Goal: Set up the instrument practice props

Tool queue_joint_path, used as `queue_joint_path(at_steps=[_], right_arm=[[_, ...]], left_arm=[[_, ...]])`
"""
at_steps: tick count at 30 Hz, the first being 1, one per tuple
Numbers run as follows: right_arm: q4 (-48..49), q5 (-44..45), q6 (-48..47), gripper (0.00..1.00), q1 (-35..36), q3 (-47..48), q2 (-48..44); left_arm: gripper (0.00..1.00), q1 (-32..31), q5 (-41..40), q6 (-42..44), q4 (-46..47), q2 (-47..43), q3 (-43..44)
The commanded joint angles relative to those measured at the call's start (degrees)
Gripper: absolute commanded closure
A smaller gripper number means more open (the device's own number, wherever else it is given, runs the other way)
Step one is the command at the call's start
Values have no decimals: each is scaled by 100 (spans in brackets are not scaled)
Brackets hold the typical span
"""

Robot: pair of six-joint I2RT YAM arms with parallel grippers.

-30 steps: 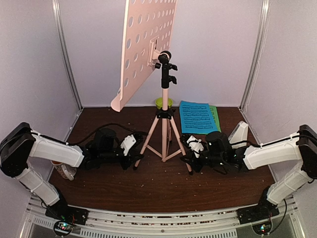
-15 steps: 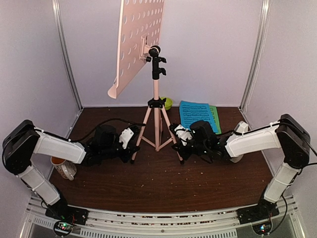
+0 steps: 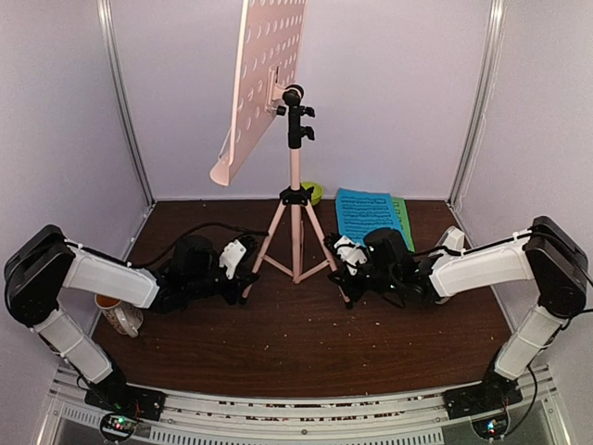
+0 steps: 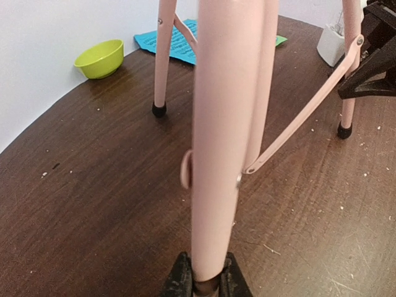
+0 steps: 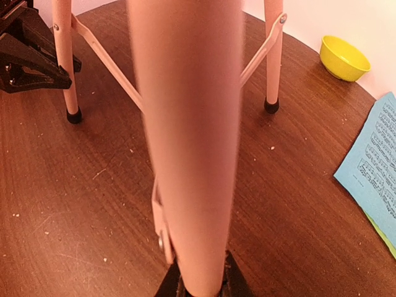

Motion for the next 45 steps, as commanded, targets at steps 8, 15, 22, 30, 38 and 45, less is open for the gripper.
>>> queue_joint_path(at_steps=[8,15,22,30,38,45], right_arm=[[-532,481,569,100,-405,-885,-592],[-477,251,519,100,-401,-251,-47],[-625,231,406,100,-402,641,545],[-1027,322,162,100,-627,294,238],[-1428,395,339,100,-911,-253,-568],[-1489,444,578,100,-920,-431,-677]], left_arm=[[100,118,-204,-690,-537,-276,-960],[100,118,-25,-561,-433,78,-503],[100,127,-83,-314,-696,566,180],[100,145,-229,-604,-759,350,-203],[100,145,-371,-1008,-941,-279,-753],[100,142,-495,-1060,-1039,-516,-1053]])
